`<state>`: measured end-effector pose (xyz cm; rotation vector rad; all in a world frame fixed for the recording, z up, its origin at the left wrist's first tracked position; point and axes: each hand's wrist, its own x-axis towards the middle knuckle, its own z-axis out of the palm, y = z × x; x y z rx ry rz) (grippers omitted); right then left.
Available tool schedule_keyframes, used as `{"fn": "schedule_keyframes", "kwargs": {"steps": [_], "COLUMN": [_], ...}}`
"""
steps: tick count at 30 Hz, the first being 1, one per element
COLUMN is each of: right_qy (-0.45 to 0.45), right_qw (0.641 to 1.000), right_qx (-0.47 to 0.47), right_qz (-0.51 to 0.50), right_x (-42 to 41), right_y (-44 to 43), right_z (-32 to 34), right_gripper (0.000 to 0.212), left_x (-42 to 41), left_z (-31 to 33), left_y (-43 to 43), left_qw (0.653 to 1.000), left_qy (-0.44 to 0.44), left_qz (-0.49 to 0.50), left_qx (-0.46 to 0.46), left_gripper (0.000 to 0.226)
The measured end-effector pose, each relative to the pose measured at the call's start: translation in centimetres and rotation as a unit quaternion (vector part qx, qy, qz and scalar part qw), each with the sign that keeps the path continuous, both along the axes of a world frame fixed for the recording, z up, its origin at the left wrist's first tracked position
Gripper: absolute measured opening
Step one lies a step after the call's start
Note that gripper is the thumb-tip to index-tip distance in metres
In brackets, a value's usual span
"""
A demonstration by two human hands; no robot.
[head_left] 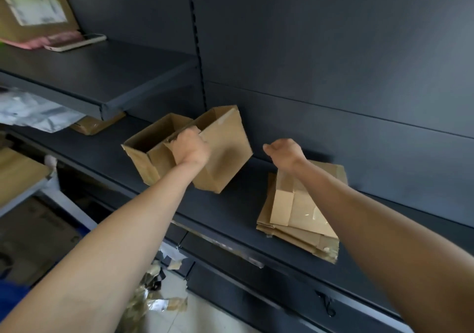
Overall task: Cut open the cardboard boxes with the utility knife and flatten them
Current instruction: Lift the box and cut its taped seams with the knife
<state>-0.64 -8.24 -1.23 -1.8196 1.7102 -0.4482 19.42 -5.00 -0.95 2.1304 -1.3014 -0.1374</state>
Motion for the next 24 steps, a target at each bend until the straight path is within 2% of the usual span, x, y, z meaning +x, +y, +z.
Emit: {"fn": "schedule_keyframes", "kwargs": {"steps": [3, 5, 9, 12, 15, 17, 19, 22, 24], "right_qy": [-0.113, -0.209, -0.376, -0.481, -0.489, -0.468, -0.428, -0.354, -0.296], "right_qw": [0.991, 0.967, 0.907, 0.857, 0.848, 0.847, 0.850, 0.853, 0.867], "right_qx": [0.021, 0.050, 0.093, 0.106, 0.073, 0.039, 0.002, -0.053, -0.062], "right_qz": [-0.074, -0.134, -0.165, -0.151, -0.191, -0.249, -0.308, -0.379, -0.395], "right_x": [1.3, 1.6, -0.3, -4.4, -9.9, -13.5, -16.1, -19.9, -22.5], "right_y": [0.7, 1.3, 3.6, 6.6, 10.1, 12.5, 14.8, 17.8, 19.4], "right_z": [1.1, 1.9, 3.5, 4.6, 5.6, 6.0, 6.6, 7.2, 7.5], "right_gripper": [0.055, 0.062, 0.078, 0.067, 0.059, 0.064, 0.073, 0.082, 0.073], "left_x": [1.3, 1.4, -1.3, -5.2, -10.0, -13.5, -17.0, -21.7, -24.4], "left_z": [2.9, 4.4, 6.4, 6.6, 6.0, 5.3, 4.7, 4.4, 4.6], "left_y": [0.6, 1.0, 1.9, 2.0, 2.3, 2.9, 3.6, 5.2, 6.0], "left_qw": [0.994, 0.980, 0.921, 0.879, 0.838, 0.818, 0.814, 0.816, 0.813], "left_qy": [0.094, 0.183, 0.366, 0.453, 0.511, 0.524, 0.501, 0.419, 0.382], "left_qz": [-0.017, -0.039, -0.102, -0.144, -0.189, -0.230, -0.279, -0.374, -0.415], "left_qx": [-0.043, -0.070, -0.084, -0.045, 0.016, 0.055, 0.092, 0.136, 0.143], "left_gripper": [0.025, 0.024, 0.018, 0.020, 0.012, 0.010, 0.016, 0.021, 0.046]}}
